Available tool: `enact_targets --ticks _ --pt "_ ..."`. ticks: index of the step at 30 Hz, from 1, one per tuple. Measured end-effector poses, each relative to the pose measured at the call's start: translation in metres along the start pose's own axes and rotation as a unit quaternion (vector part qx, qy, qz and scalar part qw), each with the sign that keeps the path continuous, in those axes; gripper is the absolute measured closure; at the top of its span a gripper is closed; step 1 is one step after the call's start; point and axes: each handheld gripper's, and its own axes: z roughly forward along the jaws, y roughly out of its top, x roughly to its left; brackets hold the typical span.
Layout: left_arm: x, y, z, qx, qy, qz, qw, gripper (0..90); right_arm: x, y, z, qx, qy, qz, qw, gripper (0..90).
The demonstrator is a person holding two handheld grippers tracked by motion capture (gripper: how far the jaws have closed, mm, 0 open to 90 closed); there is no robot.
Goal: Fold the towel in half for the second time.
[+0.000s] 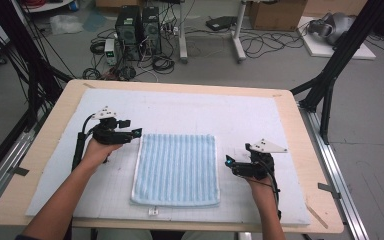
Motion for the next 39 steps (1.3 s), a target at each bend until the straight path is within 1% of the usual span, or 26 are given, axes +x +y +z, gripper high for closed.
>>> enact_targets --ticks 3,5,6,8,9,11,13,16,17,20,21,22,23,24,26,29,30,31,35,38,39 --pt "0.000 -0.002 0.013 0.020 0.006 0.003 0.9998 31.6 0.000 0.000 0.000 0.003 0.000 0.001 1.0000 11.5" --pt "-0.001 -0.004 0.021 0.033 0.013 0.015 0.9993 32.1 0.000 0.000 0.001 0.004 0.001 0.002 1.0000 11.4" --pt "-0.002 -0.005 0.024 0.036 0.014 0.017 0.9991 33.0 0.001 -0.001 0.002 0.007 0.002 0.003 1.0000 11.4" --pt "-0.002 -0.009 0.030 0.057 0.014 0.024 0.9980 34.0 0.001 -0.001 0.003 0.008 0.001 0.002 1.0000 11.4" --pt "-0.002 -0.011 0.032 0.071 0.016 0.033 0.9968 34.9 0.001 -0.001 0.003 0.010 0.002 0.001 0.9999 11.4" --pt "-0.004 -0.014 0.036 0.087 0.014 0.039 0.9954 38.2 0.001 -0.001 0.003 0.012 0.001 0.002 0.9999 11.5" --pt "-0.006 -0.014 0.038 0.093 0.021 0.052 0.9941 39.7 0.000 -0.001 0.003 0.013 0.000 0.003 0.9999 11.5" --pt "-0.008 -0.014 0.038 0.096 0.021 0.061 0.9933 44.7 0.001 -0.001 0.003 0.015 0.000 0.003 0.9999 11.5" --pt "-0.009 -0.014 0.038 0.097 0.018 0.063 0.9932 47.1 0.001 -0.001 0.004 0.015 0.000 0.002 0.9999 11.4" --pt "-0.012 -0.014 0.038 0.098 0.009 0.065 0.9931 59.8 0.002 -0.002 0.005 0.019 0.001 0.001 0.9998 11.5" --pt "-0.013 -0.014 0.038 0.098 0.001 0.065 0.9930 66.0 0.003 -0.002 0.005 0.020 0.003 0.002 0.9998 11.5" --pt "-0.013 -0.015 0.038 0.098 -0.012 0.071 0.9926 71.9 0.003 -0.002 0.006 0.023 0.004 0.001 0.9997 11.5" --pt "-0.015 -0.015 0.038 0.098 -0.017 0.073 0.9923 80.1 0.003 -0.002 0.006 0.024 0.005 -0.002 0.9997 11.5" --pt "-0.016 -0.015 0.038 0.098 -0.015 0.075 0.9923 81.5 0.004 -0.002 0.007 0.027 0.005 -0.002 0.9996 11.5" --pt "-0.015 -0.015 0.038 0.097 -0.017 0.068 0.9928 82.9 0.004 -0.002 0.007 0.025 0.007 -0.004 0.9997 11.4" --pt "-0.010 -0.016 0.038 0.090 -0.023 0.035 0.9950 83.3 0.004 -0.001 0.006 0.022 0.008 0.001 0.9997 11.5" --pt "-0.009 -0.017 0.038 0.087 -0.026 0.024 0.9956 83.3 0.003 -0.002 0.006 0.023 0.011 0.004 0.9997 11.5" --pt "-0.008 -0.017 0.038 0.086 -0.026 0.019 0.9958 83.4 0.004 -0.002 0.006 0.026 0.015 0.008 0.9995 11.4" --pt "-0.008 -0.017 0.038 0.083 -0.026 0.018 0.9961 83.2 0.003 -0.003 0.011 0.034 0.020 0.001 0.9992 11.4" --pt "-0.008 -0.018 0.037 0.078 -0.027 0.015 0.9965 83.3 0.003 -0.002 0.014 0.035 0.020 0.009 0.9992 11.4" --pt "-0.007 -0.018 0.036 0.075 -0.029 0.011 0.9967 83.4 0.002 -0.001 0.016 0.034 0.020 0.012 0.9991 11.4"
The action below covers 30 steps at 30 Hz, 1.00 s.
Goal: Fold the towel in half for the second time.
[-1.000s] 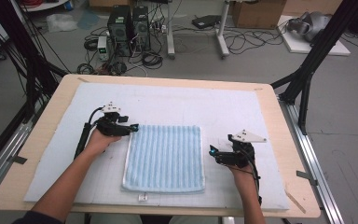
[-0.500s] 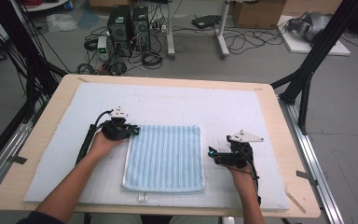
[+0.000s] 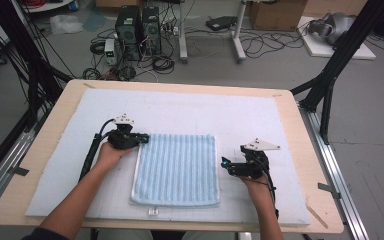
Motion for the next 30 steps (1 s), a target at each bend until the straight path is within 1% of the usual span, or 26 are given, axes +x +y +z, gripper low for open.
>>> enact_targets --ticks 3,4,7,8,9,10,11,12,13,15,16,17,18,19,20,21,23,25,26,27,28,29,30 --pt "0.002 0.000 -0.001 -0.006 -0.004 -0.008 0.9999 83.6 0.001 0.008 0.005 -0.002 0.003 0.005 1.0000 11.4" --pt "0.002 -0.001 -0.001 -0.009 -0.004 -0.010 0.9999 83.7 0.001 0.011 0.009 0.001 0.004 -0.002 1.0000 11.4" --pt "0.001 -0.001 -0.001 -0.005 -0.002 -0.006 1.0000 83.9 0.001 0.020 0.023 0.020 0.013 -0.007 0.9997 11.4" --pt "0.001 -0.001 -0.001 -0.005 -0.002 -0.006 1.0000 83.9 0.000 0.024 0.030 0.031 0.017 -0.007 0.9994 11.5" --pt "0.001 -0.001 -0.001 -0.005 -0.003 -0.008 0.9999 83.9 -0.001 0.027 0.035 0.036 0.022 -0.007 0.9991 11.6" --pt "0.002 -0.001 -0.001 -0.006 -0.004 -0.009 0.9999 83.9 -0.001 0.030 0.041 0.041 0.020 -0.010 0.9989 12.8" --pt "0.002 -0.001 -0.001 -0.007 -0.005 -0.011 0.9999 83.9 -0.001 0.034 0.046 0.049 0.021 -0.015 0.9985 17.0" --pt "0.002 -0.001 -0.001 -0.007 -0.007 -0.014 0.9999 83.8 -0.002 0.037 0.052 0.056 0.026 -0.019 0.9979 20.0" --pt "0.002 -0.001 -0.001 -0.008 -0.007 -0.015 0.9998 83.9 -0.002 0.040 0.057 0.064 0.027 -0.025 0.9973 22.5" --pt "0.002 -0.001 -0.001 -0.007 -0.005 -0.012 0.9999 83.8 -0.004 0.045 0.068 0.081 0.025 -0.031 0.9959 26.7" --pt "0.002 -0.001 -0.001 -0.007 -0.005 -0.011 0.9999 83.9 -0.005 0.047 0.073 0.089 0.025 -0.031 0.9953 30.8" --pt "0.002 -0.001 -0.001 -0.006 -0.005 -0.010 0.9999 83.8 -0.006 0.049 0.077 0.091 0.029 -0.031 0.9949 34.4" --pt "0.002 -0.001 -0.001 -0.006 -0.005 -0.010 0.9999 83.8 -0.006 0.050 0.080 0.091 0.029 -0.033 0.9948 36.4" --pt "0.002 -0.001 -0.001 -0.006 -0.005 -0.010 0.9999 83.8 -0.007 0.052 0.084 0.087 0.025 -0.036 0.9952 40.7" --pt "0.002 -0.001 -0.001 -0.006 -0.005 -0.010 0.9999 83.8 -0.007 0.053 0.086 0.087 0.029 -0.034 0.9952 41.7" --pt "0.002 -0.001 -0.001 -0.006 -0.005 -0.010 0.9999 83.8 -0.008 0.054 0.090 0.088 0.027 -0.033 0.9952 43.2" --pt "0.002 -0.001 -0.001 -0.005 -0.005 -0.010 0.9999 83.8 -0.010 0.054 0.097 0.104 0.023 -0.027 0.9939 45.7" --pt "0.002 -0.001 -0.001 -0.004 -0.005 -0.010 0.9999 83.8 -0.011 0.055 0.098 0.102 0.025 -0.019 0.9943 52.7" --pt "0.001 -0.001 -0.001 -0.005 -0.006 -0.011 0.9999 83.9 -0.012 0.054 0.098 0.101 0.029 -0.022 0.9942 55.3" --pt "0.001 -0.001 -0.001 -0.005 -0.006 -0.010 0.9999 83.9 -0.011 0.055 0.098 0.105 0.029 -0.024 0.9938 60.0" --pt "0.001 -0.001 -0.001 -0.005 -0.007 -0.011 0.9999 84.0 -0.010 0.055 0.097 0.106 0.034 -0.026 0.9934 67.9" --pt "0.002 -0.001 -0.001 -0.005 -0.006 -0.011 0.9999 84.0 -0.010 0.055 0.097 0.110 0.045 -0.028 0.9925 72.7" --pt "0.003 -0.001 -0.001 -0.007 -0.008 -0.017 0.9998 84.1 -0.009 0.056 0.096 0.112 0.051 -0.033 0.9919 78.4"
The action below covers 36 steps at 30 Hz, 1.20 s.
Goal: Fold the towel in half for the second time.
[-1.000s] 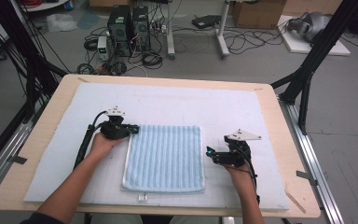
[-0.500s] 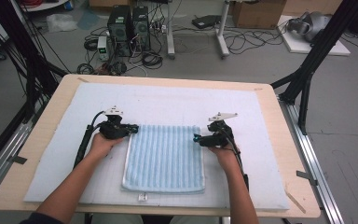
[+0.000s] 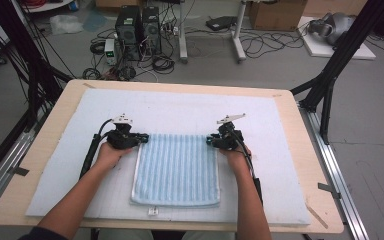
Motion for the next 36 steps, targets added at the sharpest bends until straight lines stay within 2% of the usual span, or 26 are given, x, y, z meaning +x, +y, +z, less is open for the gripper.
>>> enact_targets --ticks 2,6,8,11,12,14,19,22,25,28,30,32,36 --pt "0.002 0.001 0.000 -0.007 -0.002 -0.019 0.9998 84.0 0.001 0.001 0.000 -0.001 0.001 -0.012 0.9999 82.4" --pt "0.005 0.009 -0.001 -0.041 0.012 -0.008 0.9991 84.7 -0.002 0.002 -0.001 -0.013 -0.017 -0.006 0.9998 84.0" --pt "0.008 0.016 0.002 -0.036 0.014 -0.003 0.9992 85.1 -0.004 0.003 -0.001 -0.022 -0.029 -0.002 0.9993 84.4" --pt "0.010 0.027 0.004 -0.048 0.020 0.001 0.9986 85.2 -0.008 0.007 -0.001 -0.039 -0.046 0.008 0.9981 84.7" --pt "0.012 0.033 0.005 -0.051 0.022 -0.004 0.9984 85.2 -0.008 0.009 -0.002 -0.044 -0.051 0.011 0.9976 84.7" --pt "0.015 0.042 0.006 -0.063 0.028 -0.004 0.9976 85.3 -0.011 0.018 -0.004 -0.063 -0.067 0.018 0.9956 84.8" --pt "0.019 0.056 0.001 -0.091 0.029 -0.019 0.9953 85.4 -0.014 0.041 -0.011 -0.092 -0.083 0.022 0.9921 84.8" --pt "0.019 0.055 -0.003 -0.079 0.019 -0.016 0.9965 85.4 -0.014 0.044 -0.013 -0.099 -0.076 0.019 0.9920 84.7" --pt "0.018 0.051 -0.006 -0.082 0.015 -0.016 0.9964 85.4 -0.011 0.042 -0.013 -0.085 -0.072 0.005 0.9938 84.6" --pt "0.014 0.045 -0.010 -0.084 0.011 -0.011 0.9964 85.3 -0.006 0.041 -0.015 -0.086 -0.069 -0.003 0.9939 84.6" --pt "0.010 0.041 -0.012 -0.071 0.002 -0.008 0.9974 85.3 -0.005 0.040 -0.018 -0.088 -0.055 -0.003 0.9946 84.2" --pt "0.005 0.037 -0.017 -0.087 0.002 0.008 0.9962 85.3 -0.002 0.036 -0.023 -0.096 -0.048 -0.007 0.9942 84.2" --pt "-0.002 0.030 -0.024 -0.092 -0.006 0.014 0.9957 85.3 0.003 0.021 -0.031 -0.102 -0.039 -0.010 0.9940 84.2"
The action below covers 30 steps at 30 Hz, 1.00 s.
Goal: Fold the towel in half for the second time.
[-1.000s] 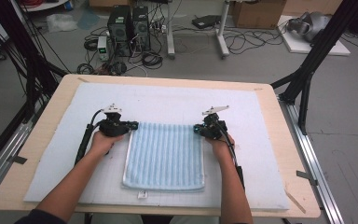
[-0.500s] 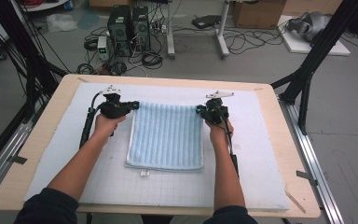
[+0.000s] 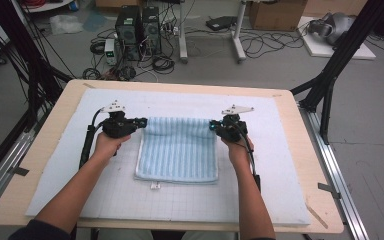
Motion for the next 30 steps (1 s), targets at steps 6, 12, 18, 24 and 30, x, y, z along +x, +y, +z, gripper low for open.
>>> enact_targets --ticks 6,12,18,24,30 --pt "-0.013 -0.013 -0.012 -0.004 -0.007 0.017 0.9998 85.3 0.009 -0.014 -0.019 -0.016 0.013 0.001 0.9998 84.2" --pt "-0.025 -0.026 -0.028 -0.019 -0.021 0.025 0.9993 85.4 0.024 -0.025 -0.034 -0.023 0.020 -0.017 0.9994 84.4" --pt "-0.032 -0.034 -0.037 -0.023 -0.029 0.027 0.9990 85.3 0.038 -0.036 -0.046 -0.024 0.023 -0.025 0.9991 84.3" --pt "-0.043 -0.044 -0.048 -0.025 -0.036 0.036 0.9984 85.2 0.049 -0.050 -0.057 -0.031 0.029 -0.023 0.9988 84.3" --pt "-0.050 -0.055 -0.057 -0.018 -0.043 0.038 0.9982 85.0 0.061 -0.064 -0.066 -0.030 0.033 -0.023 0.9987 84.2"
